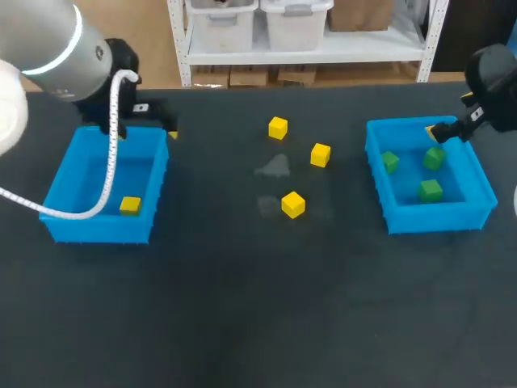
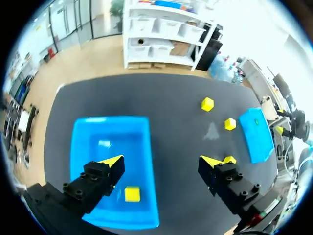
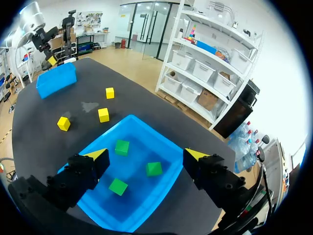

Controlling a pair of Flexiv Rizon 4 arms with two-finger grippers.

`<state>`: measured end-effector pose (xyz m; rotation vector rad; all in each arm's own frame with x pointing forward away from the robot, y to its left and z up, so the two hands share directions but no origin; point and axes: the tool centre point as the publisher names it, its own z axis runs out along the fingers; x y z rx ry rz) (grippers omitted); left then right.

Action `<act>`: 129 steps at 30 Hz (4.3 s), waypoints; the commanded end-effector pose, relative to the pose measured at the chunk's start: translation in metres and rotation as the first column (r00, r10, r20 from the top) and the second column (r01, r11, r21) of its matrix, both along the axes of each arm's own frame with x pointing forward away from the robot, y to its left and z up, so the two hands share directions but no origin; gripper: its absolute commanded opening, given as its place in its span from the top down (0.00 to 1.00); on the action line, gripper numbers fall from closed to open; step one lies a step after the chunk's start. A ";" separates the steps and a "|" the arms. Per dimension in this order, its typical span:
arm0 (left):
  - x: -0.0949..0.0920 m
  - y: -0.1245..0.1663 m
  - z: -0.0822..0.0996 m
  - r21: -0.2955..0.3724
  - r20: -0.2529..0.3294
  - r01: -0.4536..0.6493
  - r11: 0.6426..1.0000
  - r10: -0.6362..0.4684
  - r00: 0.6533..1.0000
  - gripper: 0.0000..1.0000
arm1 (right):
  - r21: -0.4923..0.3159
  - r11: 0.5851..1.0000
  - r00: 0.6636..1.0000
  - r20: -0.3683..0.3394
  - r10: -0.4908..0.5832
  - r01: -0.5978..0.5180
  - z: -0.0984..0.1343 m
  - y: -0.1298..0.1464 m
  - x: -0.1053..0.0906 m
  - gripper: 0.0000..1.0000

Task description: Put the green cubes in the right bin and the yellow cubes in the left bin.

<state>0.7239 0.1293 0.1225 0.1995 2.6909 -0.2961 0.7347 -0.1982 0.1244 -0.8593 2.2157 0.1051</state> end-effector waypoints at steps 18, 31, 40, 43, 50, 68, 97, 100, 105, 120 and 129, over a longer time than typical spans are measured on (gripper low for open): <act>0.131 -0.176 -0.029 0.026 -0.062 0.351 0.936 -0.349 0.935 0.00 | 0.000 1.000 1.000 -0.001 0.000 0.000 0.001 0.000 0.000 0.00; 0.150 -0.212 -0.075 0.048 -0.144 0.372 0.927 -0.362 0.921 0.00 | 0.000 1.000 1.000 -0.001 0.000 0.000 0.001 0.000 0.000 0.00; 0.148 -0.219 -0.097 0.063 -0.194 0.384 0.921 -0.366 0.910 0.00 | 0.000 1.000 1.000 -0.001 0.000 0.000 0.001 0.000 0.000 0.00; 0.150 -0.218 -0.103 0.065 -0.203 0.381 0.922 -0.362 0.910 0.00 | 0.000 1.000 1.000 -0.001 0.000 0.000 0.001 0.000 0.000 0.00; 0.147 -0.215 -0.113 0.080 -0.227 0.371 0.925 -0.345 0.911 0.00 | 0.000 1.000 1.000 -0.001 0.000 0.000 0.001 0.000 0.000 0.00; 0.142 -0.217 -0.121 0.119 -0.242 0.371 0.921 -0.336 0.910 1.00 | 0.000 1.000 1.000 -0.001 0.000 0.000 0.001 0.000 0.000 0.00; 0.077 -0.064 -0.022 0.066 -0.026 0.138 0.988 -0.137 0.990 1.00 | 0.000 1.000 1.000 -0.001 0.000 0.000 0.001 0.000 0.000 0.00; 0.054 -0.039 -0.013 0.073 -0.024 0.106 0.992 -0.105 0.994 1.00 | 0.000 1.000 1.000 -0.001 0.000 0.000 0.001 0.000 0.000 0.00; 0.015 0.001 -0.006 0.082 -0.026 0.041 0.996 -0.039 0.999 1.00 | 0.000 1.000 1.000 -0.001 0.000 0.000 0.001 0.000 0.000 0.00; -0.075 0.072 -0.037 0.120 -0.139 -0.115 0.986 0.131 0.982 1.00 | 0.000 1.000 1.000 -0.001 0.000 0.000 0.001 0.000 0.000 0.00; -0.076 0.081 -0.045 0.142 -0.159 -0.147 0.979 0.169 0.973 0.00 | 0.000 1.000 1.000 -0.001 0.000 0.000 0.001 0.000 0.000 0.00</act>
